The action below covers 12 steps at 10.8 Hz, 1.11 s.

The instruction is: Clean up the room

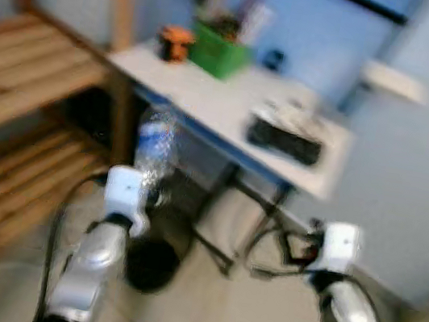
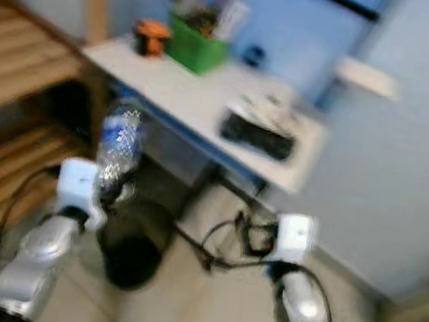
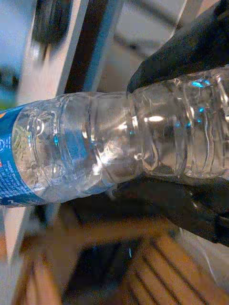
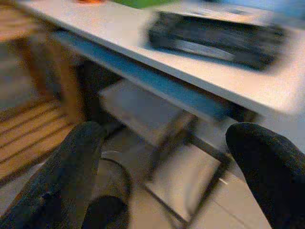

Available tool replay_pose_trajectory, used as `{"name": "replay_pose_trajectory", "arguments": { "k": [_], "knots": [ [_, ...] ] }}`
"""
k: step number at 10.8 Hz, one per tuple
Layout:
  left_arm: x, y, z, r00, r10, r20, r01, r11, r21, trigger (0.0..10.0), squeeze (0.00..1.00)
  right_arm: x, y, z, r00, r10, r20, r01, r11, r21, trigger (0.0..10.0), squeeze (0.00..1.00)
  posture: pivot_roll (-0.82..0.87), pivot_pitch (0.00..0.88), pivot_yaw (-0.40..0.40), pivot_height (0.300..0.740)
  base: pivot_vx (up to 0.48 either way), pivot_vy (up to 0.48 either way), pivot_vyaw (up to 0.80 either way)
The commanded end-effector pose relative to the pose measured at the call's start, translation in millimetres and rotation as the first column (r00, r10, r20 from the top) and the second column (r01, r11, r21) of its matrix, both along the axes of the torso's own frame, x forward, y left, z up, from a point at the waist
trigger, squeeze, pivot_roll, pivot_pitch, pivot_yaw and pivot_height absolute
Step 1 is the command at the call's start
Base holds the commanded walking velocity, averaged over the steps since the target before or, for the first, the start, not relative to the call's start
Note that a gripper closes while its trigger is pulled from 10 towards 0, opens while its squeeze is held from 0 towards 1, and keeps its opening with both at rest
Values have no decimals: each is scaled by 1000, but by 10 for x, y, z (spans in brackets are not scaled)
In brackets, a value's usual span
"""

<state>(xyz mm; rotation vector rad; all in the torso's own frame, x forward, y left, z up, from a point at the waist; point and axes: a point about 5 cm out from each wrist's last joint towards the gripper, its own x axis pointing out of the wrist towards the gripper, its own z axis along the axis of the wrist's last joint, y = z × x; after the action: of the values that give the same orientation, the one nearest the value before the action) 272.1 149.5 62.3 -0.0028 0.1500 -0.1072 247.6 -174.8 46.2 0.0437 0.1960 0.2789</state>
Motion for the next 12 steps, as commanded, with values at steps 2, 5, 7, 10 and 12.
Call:
{"name": "replay_pose_trajectory", "arguments": {
  "k": [2, 5, 7, 10, 12],
  "knots": [
    [59, -198, 44, 998, -52, 21, 52, 998, -22, 10000, 0, -180, -229, -78, 996, 28, -90, -32, 999, -40, 10000, 192, -92, 0, -82, 740, 454, 0, 394],
    [182, -358, -74, 991, -128, -41, 127, 992, -8, 10000, 0, -180, -299, -54, 993, 48, -107, -54, 997, -50, 10000, 192, -100, 0, -116, 740, 0, 0, 0],
    [173, -375, -386, 966, -186, -182, 201, 978, 64, 10000, 0, -229, -317, -107, 987, 68, -147, -79, 995, -69, 10000, 192, -89, 0, -150, 740, 0, 0, 0],
    [99, -236, -711, 928, -111, -355, 192, 960, 203, 10000, 0, -467, -452, -106, 968, 109, -226, -136, 985, -106, 10000, 0, -139, 0, -197, 740, 0, 0, 0],
    [1, -125, -897, 890, -4, -455, 135, 957, 256, 10000, 0, -693, -523, -13, 936, 202, -288, -225, 973, -51, 10000, 0, -212, 23, -256, 740, 0, 0, 0]
  ]
}}
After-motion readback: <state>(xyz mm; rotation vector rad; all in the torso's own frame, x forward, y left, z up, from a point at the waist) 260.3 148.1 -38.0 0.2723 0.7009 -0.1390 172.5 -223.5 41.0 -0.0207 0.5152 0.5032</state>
